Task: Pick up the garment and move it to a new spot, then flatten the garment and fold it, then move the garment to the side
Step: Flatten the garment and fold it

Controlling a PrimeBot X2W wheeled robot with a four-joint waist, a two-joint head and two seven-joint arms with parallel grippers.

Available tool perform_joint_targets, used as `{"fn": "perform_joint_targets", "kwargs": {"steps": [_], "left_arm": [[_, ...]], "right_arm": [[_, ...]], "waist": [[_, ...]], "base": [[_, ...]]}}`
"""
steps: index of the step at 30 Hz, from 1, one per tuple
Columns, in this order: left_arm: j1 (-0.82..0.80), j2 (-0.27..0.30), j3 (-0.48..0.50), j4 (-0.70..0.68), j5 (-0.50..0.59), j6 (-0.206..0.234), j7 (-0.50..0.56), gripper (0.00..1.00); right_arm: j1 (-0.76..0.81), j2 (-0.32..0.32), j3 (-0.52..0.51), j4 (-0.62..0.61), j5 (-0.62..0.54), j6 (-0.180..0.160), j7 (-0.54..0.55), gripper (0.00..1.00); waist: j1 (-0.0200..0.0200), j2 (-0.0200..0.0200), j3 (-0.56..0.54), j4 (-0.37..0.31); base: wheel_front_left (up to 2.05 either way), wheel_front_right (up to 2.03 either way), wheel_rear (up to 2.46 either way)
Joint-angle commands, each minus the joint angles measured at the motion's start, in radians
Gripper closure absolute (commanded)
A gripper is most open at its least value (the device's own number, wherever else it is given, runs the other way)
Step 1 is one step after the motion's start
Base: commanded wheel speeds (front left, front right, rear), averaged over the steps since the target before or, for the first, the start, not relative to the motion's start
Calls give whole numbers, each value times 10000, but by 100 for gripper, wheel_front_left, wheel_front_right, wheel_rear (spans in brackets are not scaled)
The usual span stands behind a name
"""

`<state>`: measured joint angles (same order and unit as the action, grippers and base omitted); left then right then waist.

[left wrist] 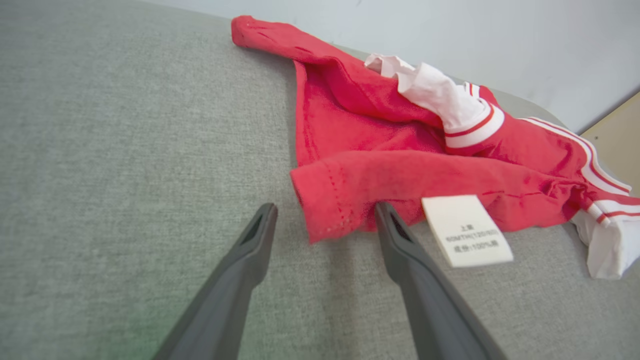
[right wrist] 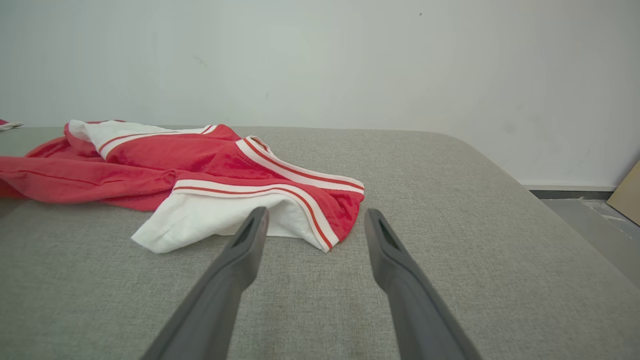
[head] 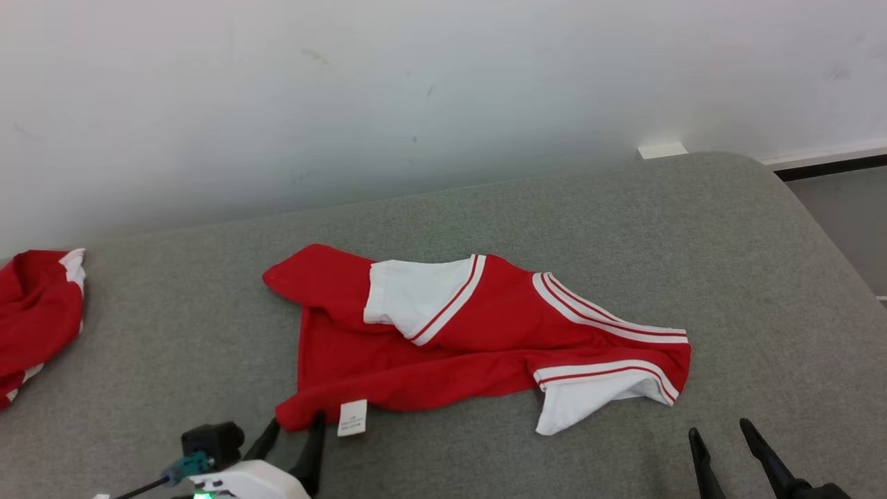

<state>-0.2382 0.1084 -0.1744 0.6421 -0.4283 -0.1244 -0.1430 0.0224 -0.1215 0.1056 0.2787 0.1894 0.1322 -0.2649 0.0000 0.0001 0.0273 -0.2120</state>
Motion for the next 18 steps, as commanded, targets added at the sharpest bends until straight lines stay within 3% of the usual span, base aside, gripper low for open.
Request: {"fn": "perform_joint_targets", "kwargs": {"steps": [1, 2, 3, 4, 5, 8, 18], "left_arm": [[-159, 100, -116, 60, -59, -51, -50, 0], [-212, 129, -163, 97, -96, -52, -65, 0], [-253, 175, -259, 150, -127, -58, 6, 47], [-304, 212, -346, 174, -166, -58, 62, 86], [-382, 244, -410, 164, -235, -63, 48, 100], [-545, 324, -586, 101, -358, -70, 58, 100], [-2238, 1565, -1422, -823, -750, -67, 349, 100]], "right_arm": [[-103, 9, 17, 23, 112, -28, 9, 0], [-128, 15, 22, 24, 118, -28, 9, 0], [-145, 19, 34, 34, 117, -28, 9, 0], [-164, 21, 44, 39, 124, -28, 9, 0], [-191, 25, 57, 42, 135, -28, 9, 0], [-247, 36, 52, 45, 146, -29, 9, 0], [-269, 141, 66, 93, 144, -29, 9, 0]], "waist": [[0, -1, 43, -36], [0, -1, 61, -55], [0, -1, 72, -81], [0, -1, 87, -112], [0, -1, 105, -147], [0, -1, 145, -219], [0, -1, 126, -617]], "base": [[0, 0, 0], [0, 0, 0], [0, 0, 0], [0, 0, 0], [0, 0, 0], [0, 0, 0], [0, 0, 0]]}}
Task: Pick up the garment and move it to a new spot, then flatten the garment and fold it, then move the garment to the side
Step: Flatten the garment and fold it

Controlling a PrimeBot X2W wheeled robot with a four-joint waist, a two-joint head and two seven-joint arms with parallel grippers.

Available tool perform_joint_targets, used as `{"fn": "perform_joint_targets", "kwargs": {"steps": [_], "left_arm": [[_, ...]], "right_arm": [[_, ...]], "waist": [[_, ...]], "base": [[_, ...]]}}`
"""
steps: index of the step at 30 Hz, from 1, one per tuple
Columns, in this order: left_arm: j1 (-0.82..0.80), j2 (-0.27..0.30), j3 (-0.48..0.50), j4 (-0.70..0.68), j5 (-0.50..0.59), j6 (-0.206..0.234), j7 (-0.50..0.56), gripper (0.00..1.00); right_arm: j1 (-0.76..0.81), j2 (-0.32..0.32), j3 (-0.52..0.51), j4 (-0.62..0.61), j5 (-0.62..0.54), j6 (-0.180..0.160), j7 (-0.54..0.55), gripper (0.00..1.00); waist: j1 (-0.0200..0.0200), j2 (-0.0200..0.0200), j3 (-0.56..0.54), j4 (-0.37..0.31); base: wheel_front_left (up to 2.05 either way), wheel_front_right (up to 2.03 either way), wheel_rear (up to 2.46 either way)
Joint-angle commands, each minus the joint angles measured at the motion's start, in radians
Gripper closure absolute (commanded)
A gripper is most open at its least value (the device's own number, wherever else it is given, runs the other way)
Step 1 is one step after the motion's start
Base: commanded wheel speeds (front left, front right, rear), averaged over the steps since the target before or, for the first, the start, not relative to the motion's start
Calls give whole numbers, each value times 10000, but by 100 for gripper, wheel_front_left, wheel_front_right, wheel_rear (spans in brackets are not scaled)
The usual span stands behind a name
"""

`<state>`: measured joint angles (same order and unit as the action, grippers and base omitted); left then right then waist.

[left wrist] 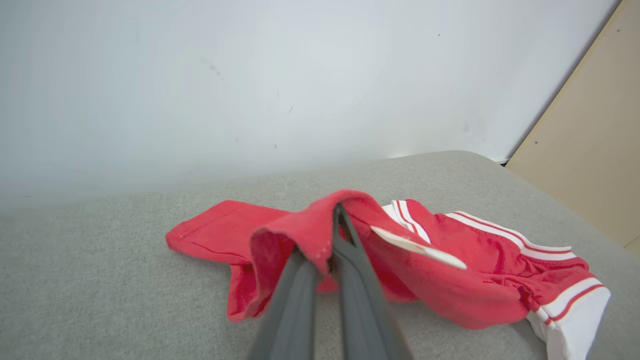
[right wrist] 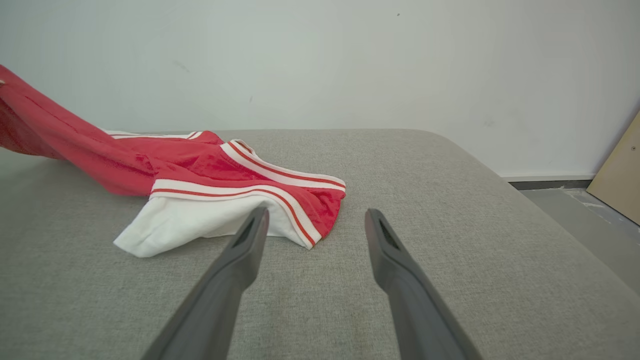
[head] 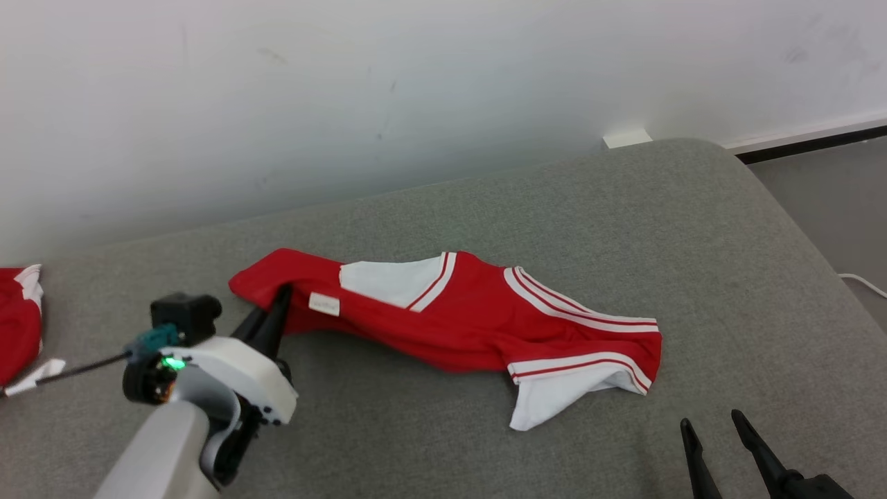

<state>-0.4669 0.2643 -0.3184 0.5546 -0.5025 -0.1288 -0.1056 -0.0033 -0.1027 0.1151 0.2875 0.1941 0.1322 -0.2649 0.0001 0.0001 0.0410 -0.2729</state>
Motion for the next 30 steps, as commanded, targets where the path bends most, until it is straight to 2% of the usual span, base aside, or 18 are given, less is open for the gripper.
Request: {"fn": "perform_joint_targets", "kwargs": {"steps": [1, 7, 13, 17, 21, 26, 28, 29, 30], "left_arm": [[-138, 131, -9, -109, -46, -23, 38, 100], [-877, 864, -173, -1300, -310, -24, 612, 100], [-335, 1256, -251, -2766, -507, 89, 1141, 100], [858, 1563, -247, -3746, -449, 471, 1327, 100], [2915, 1629, -173, -4512, -665, 1021, 1155, 100], [5039, 1488, -338, -4455, -924, 1295, 813, 100], [5427, 1459, -391, -4138, -913, 1334, 569, 53], [5525, 1439, -408, -3952, -827, 1376, 435, 6], [5614, 1341, -427, -3749, -875, 1381, 367, 0]], "right_arm": [[28, -30, -43, 12, 96, -29, 9, 0], [212, 54, -133, 54, 87, -29, 9, 0], [426, 142, -294, 40, 60, -29, 10, 0], [515, 189, -363, -21, 40, -29, 10, 0], [632, 231, -407, -84, 60, -29, 10, 0], [695, 166, -438, -81, 84, -29, 10, 0], [649, 119, -393, -55, 71, -29, 10, 0], [607, 116, -367, -57, 65, -29, 10, 0], [551, 106, -351, -62, 67, -29, 10, 0]], "waist": [[-1, -1, -35, -36], [-1, -1, -191, -102], [-1, -1, -421, 57], [-1, -1, -494, 186], [-1, -1, -486, 305], [-1, -1, -389, 639], [-1, -1, -364, 784], [-1, -1, -353, 841], [-1, -1, -346, 892]], "base": [[0, 0, 0], [0, 0, 0], [0, 0, 0], [0, 0, 0], [0, 0, 0], [0, 0, 0], [0, 0, 0], [0, 0, 0], [0, 0, 0]]}}
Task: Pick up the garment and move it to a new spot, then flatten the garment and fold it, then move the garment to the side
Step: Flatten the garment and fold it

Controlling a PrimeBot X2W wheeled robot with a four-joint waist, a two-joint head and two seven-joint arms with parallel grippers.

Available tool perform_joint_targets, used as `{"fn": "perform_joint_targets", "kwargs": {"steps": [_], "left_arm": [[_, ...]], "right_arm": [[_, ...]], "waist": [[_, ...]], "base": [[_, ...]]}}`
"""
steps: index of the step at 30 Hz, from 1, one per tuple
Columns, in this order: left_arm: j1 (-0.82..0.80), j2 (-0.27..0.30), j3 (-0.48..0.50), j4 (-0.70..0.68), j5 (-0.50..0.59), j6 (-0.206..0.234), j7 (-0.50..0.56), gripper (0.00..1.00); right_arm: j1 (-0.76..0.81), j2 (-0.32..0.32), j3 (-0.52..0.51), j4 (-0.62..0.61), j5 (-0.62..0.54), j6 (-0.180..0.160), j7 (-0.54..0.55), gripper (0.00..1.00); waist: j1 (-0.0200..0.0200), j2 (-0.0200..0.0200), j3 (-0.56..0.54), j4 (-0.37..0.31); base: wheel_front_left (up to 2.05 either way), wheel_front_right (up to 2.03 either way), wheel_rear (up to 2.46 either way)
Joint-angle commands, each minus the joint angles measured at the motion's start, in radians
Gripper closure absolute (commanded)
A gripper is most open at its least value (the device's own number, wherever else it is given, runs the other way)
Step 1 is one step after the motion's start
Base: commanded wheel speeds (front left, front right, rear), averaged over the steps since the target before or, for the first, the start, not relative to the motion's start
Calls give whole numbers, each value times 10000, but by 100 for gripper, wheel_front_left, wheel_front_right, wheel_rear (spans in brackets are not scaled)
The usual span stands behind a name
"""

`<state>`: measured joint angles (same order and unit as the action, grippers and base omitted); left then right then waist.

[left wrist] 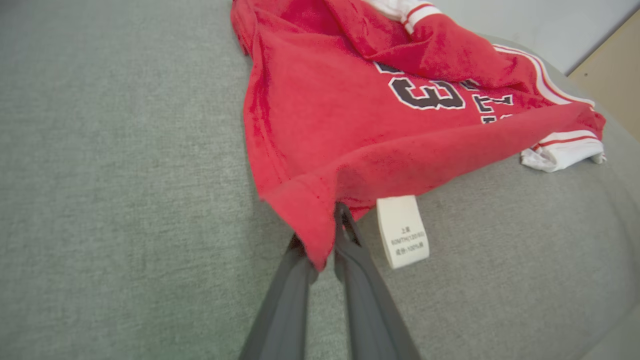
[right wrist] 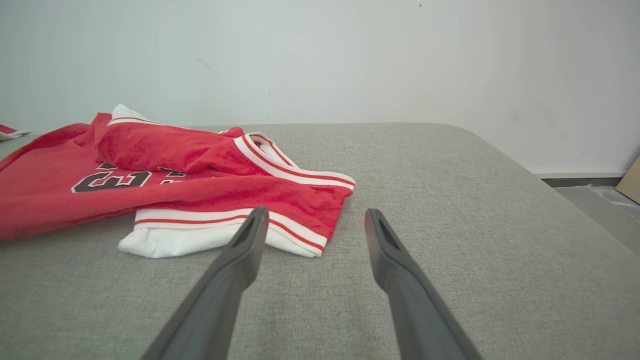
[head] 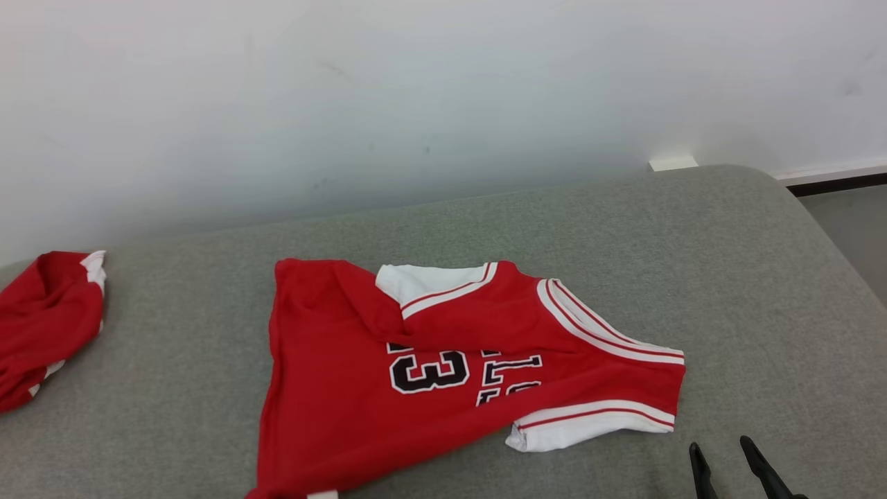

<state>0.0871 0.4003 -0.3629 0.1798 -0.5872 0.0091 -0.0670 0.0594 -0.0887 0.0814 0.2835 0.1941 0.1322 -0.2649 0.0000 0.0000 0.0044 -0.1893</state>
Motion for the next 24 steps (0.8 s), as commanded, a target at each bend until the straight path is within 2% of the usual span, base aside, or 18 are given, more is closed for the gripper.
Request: {"fn": "perform_joint_targets", "kwargs": {"steps": [1, 5, 10, 13, 15, 19, 21, 24], "left_arm": [[139, -28, -2, 200, -10, 33, -66, 0], [217, 187, -144, 842, 434, 183, -268, 0], [586, 223, 113, 988, 224, 461, -513, 0], [755, 334, 304, 626, 208, 833, -374, 0], [757, 426, 478, 270, 316, 1284, -209, 0], [243, 620, 426, -909, 784, 1855, 213, 0], [-111, 469, 107, -1522, 1030, 1814, 403, 0], [-971, 172, -609, -1860, 1440, 1506, 650, 0]], "right_arm": [[-124, -49, 4, -25, 66, -29, 10, 0], [-242, -66, 84, -35, 86, -29, 10, 0], [-122, -118, 101, -75, 87, -29, 10, 0], [-6, -127, 17, -145, 89, -29, 10, 0], [11, -157, 2, -181, 65, -29, 10, 0], [-76, -173, -3, -275, 30, -29, 10, 0], [-126, -206, 66, -283, 13, -29, 10, 0], [-298, -187, 171, -300, 19, -29, 10, 0]], "waist": [[0, 0, 25, 93], [0, 0, 37, 141], [0, 0, -43, 42], [0, 0, -63, -64], [0, 0, -63, -161], [0, 0, -48, -421], [0, 0, -33, -593], [0, 0, 96, -955]], "base": [[0, 0, 0], [0, 0, 0], [0, 0, 0], [0, 0, 0], [0, 0, 0], [0, 0, 0], [0, 0, 0], [0, 0, 0]]}}
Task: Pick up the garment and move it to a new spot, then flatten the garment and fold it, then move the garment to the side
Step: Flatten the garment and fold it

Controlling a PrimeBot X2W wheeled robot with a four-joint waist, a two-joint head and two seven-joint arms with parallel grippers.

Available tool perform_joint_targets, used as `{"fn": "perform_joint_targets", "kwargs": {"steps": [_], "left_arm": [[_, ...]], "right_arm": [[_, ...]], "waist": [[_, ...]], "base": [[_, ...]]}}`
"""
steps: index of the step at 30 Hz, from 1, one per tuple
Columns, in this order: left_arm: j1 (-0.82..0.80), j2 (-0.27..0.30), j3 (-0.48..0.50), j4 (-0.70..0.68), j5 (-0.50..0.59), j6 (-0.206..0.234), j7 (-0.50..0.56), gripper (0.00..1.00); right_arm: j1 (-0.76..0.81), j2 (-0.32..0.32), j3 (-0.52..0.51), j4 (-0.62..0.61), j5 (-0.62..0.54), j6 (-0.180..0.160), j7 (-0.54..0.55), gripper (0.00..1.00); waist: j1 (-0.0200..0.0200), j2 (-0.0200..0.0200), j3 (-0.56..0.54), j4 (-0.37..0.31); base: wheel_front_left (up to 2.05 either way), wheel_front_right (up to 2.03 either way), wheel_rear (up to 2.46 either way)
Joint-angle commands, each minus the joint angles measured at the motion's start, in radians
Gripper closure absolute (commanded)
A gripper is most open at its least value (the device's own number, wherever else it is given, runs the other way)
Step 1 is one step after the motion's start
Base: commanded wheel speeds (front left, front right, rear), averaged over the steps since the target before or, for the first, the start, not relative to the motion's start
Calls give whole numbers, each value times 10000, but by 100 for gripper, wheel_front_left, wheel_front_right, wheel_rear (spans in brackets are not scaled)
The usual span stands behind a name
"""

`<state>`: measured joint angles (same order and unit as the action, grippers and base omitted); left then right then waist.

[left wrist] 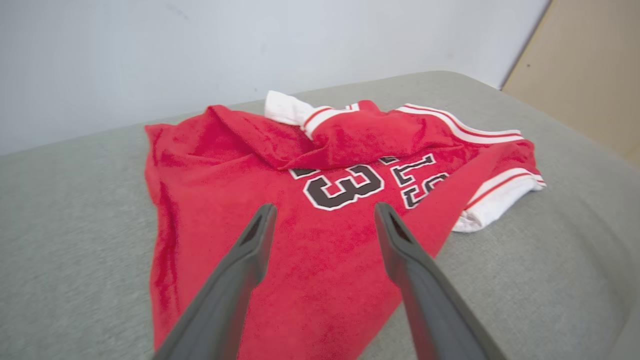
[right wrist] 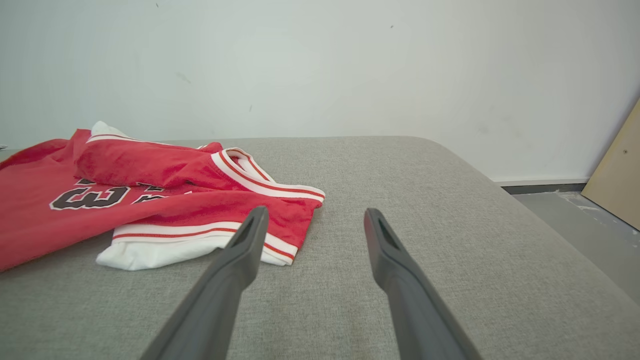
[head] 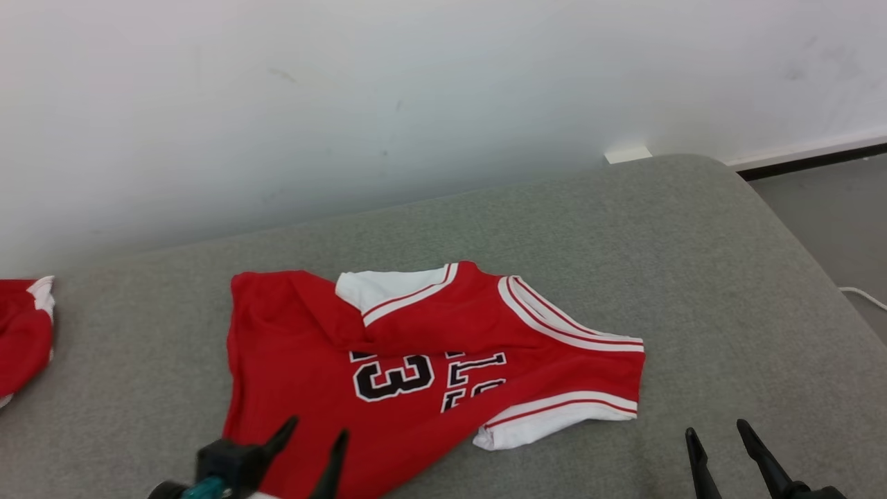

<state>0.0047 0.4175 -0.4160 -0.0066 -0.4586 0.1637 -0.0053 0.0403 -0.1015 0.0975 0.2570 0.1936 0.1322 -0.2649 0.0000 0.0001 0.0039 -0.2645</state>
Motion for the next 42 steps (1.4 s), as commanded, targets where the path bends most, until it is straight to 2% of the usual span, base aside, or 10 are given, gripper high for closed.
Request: {"fn": "perform_joint_targets", "kwargs": {"steps": [1, 9, 12, 16, 20, 27, 28, 29, 36, 42], "left_arm": [[-489, -204, -368, 31, 275, -186, 115, 0], [-2828, -1931, -2494, 1864, 1092, -1551, 325, 0], [-3481, -2313, -2922, 2736, 1327, -1836, 286, 0], [-4246, -2542, -3281, 3844, 1732, -2074, 315, 0], [-4712, -2628, -3476, 4586, 1989, -2091, 300, 0], [-5671, -2536, -3913, 6237, 3052, -1473, 323, 0], [-5727, -2560, -3853, 6433, 2990, -1392, 320, 71], [-5758, -2586, -3803, 6594, 2861, -1407, 338, 100], [-6076, -3030, -2967, 6657, 1598, -1745, 224, 100], [-5879, -3362, -2371, 5879, 122, -2321, 778, 100]], "right_arm": [[-170, -40, 42, -34, 30, -29, 10, 0], [-490, 137, 163, -30, 156, -29, 10, 0], [-638, 197, 147, -57, 161, -29, 10, 0], [-809, 272, 190, -82, 174, -29, 10, 0], [-955, 348, 244, -110, 207, -29, 10, 0], [-1140, 469, 300, -116, 307, -29, 10, 0], [-1142, 480, 308, -112, 308, -29, 10, 0], [-1137, 486, 307, -105, 309, -29, 10, 0], [-971, 500, 247, -13, 204, -29, 10, 0], [-831, 450, 225, 89, 48, -29, 10, 0]], "waist": [[0, -1, 161, -348], [0, -1, 809, -1541], [0, -1, 1141, -1905], [0, -1, 1615, -2314], [0, -1, 1956, -2560], [0, -1, 2478, -2867], [0, -1, 2492, -2876], [0, -1, 2497, -2878], [0, -1, 2229, -2597], [0, -1, 1761, -2334]], "base": [[0, 0, 0], [0, 0, 0], [0, 0, 0], [0, 0, 0], [0, 0, 0], [0, 0, 0], [0, 0, 0], [0, 0, 0], [0, 0, 0], [0, 0, 0]]}}
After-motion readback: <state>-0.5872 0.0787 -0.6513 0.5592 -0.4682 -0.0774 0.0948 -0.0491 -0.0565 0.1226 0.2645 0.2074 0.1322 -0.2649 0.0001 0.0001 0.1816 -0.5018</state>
